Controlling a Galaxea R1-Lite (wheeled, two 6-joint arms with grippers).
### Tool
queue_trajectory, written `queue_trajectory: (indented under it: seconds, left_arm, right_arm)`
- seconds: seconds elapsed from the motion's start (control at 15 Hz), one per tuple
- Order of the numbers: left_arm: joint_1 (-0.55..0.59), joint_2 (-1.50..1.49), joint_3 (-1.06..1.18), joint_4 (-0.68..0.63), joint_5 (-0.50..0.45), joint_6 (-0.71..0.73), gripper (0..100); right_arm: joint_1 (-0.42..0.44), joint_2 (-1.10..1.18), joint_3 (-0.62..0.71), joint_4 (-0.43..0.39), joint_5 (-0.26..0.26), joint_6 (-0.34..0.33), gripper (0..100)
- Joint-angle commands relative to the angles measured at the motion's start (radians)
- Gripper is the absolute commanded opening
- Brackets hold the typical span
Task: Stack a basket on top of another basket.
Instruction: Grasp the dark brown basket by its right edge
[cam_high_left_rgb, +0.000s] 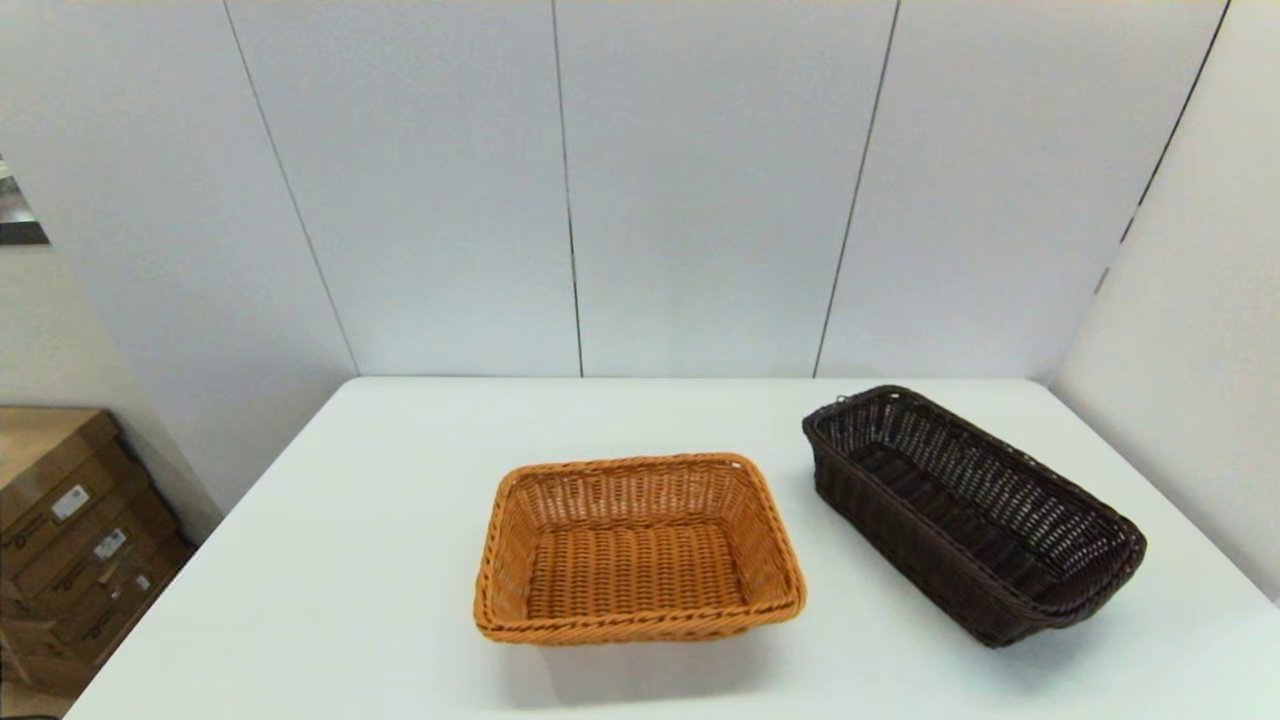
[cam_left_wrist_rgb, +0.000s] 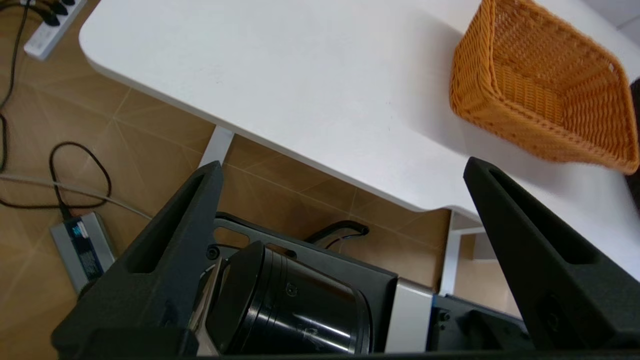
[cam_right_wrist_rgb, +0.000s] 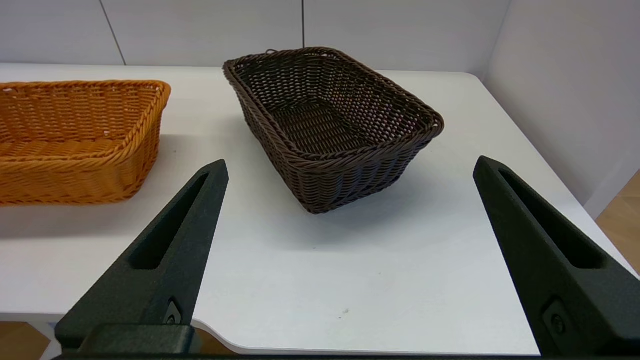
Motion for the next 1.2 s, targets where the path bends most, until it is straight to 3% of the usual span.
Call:
queue_trajectory:
  seconds: [0.07, 0.2, 0.4, 0.6, 0.8, 1.0, 1.13, 1.2]
  left_arm:
    - [0.071, -0.003, -0.022, 0.020, 0.000, -0.007, 100]
    - [0.188, -0.009, -0.033, 0.023, -0.052, 0.080, 100]
    - [0.182, -0.015, -0.021, 0.025, -0.052, 0.088, 100]
    - [0.090, -0.029, -0.032, 0.014, -0.054, 0.089, 100]
    - [0.094, -0.063, -0.027, 0.002, -0.065, 0.097, 100]
    - [0.111, -0.177, -0.002, 0.002, -0.075, 0.195, 100]
    - [0.111, -0.219, 0.056, -0.079, -0.069, 0.270, 100]
    - [0.111, -0.233, 0.140, -0.188, -0.065, 0.318, 100]
  right_arm:
    - [0.001, 0.000, 0.000, 0.000, 0.000, -0.004, 100]
    - [0.001, 0.000, 0.000, 0.000, 0.000, -0.005, 100]
    - [0.000, -0.002, 0.000, 0.000, 0.000, -0.004, 100]
    - [0.000, 0.000, 0.000, 0.000, -0.001, -0.004, 100]
    - [0.000, -0.002, 0.000, 0.000, -0.001, -0.002, 100]
    - [0.001, 0.000, 0.000, 0.000, -0.001, -0.004, 100]
    - [0.000, 0.000, 0.000, 0.000, -0.001, -0.004, 100]
    - [0.001, 0.000, 0.000, 0.000, -0.001, -0.004, 100]
